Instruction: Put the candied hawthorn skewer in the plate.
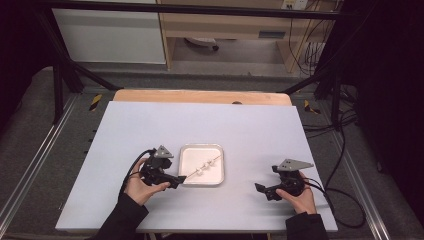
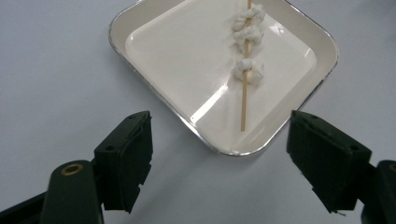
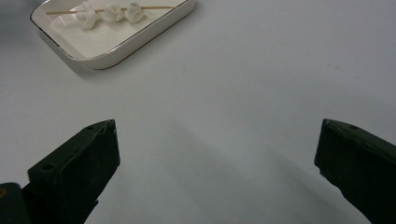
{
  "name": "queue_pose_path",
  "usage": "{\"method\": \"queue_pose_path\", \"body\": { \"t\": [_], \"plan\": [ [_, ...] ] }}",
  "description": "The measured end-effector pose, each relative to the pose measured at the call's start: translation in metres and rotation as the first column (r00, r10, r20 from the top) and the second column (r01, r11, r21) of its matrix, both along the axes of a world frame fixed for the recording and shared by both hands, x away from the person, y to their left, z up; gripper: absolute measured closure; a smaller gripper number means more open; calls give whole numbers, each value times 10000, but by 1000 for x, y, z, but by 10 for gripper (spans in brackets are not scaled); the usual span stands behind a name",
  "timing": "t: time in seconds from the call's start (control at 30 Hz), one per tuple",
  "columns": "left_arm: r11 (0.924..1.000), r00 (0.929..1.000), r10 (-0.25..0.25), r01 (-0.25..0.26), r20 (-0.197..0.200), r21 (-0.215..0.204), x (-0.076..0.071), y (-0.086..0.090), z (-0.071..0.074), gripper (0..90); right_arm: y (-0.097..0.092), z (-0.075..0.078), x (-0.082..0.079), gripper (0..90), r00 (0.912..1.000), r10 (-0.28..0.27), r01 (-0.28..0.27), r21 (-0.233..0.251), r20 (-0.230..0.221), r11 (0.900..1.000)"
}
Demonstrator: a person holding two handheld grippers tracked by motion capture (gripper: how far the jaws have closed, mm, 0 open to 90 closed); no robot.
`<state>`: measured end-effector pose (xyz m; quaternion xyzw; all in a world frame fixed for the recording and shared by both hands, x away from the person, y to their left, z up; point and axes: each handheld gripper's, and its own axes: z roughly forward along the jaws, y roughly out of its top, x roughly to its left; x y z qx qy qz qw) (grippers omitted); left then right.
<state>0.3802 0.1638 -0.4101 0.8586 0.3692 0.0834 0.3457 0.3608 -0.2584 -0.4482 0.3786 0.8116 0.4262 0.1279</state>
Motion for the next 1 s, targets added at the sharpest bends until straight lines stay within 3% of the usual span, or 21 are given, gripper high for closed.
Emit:
{"method": "queue_pose_path", "body": {
  "t": [0.2,0.3,0.53,0.87,1.0],
  "plan": [
    [9995,9997,145,-140,177,-267,-9,22,-4,198,0,0,0,8,10000,-5,5,-20,-46,10000],
    [9987,9969,463,-449,631,-227,-15,31,-5,137,0,-1,0,8,10000,-13,13,-7,-65,10000],
    [9964,9932,722,-678,911,-506,-22,52,-7,92,0,0,0,8,9999,-25,25,13,-99,10000],
    [9931,9873,1078,-1015,1171,-589,-31,78,-22,63,1,-1,0,8,9998,-52,52,-21,-168,10000],
    [9917,9854,1095,-995,1304,-808,-35,88,-26,66,0,-1,-1,8,9998,-65,64,-31,-172,10000]
  ]
}}
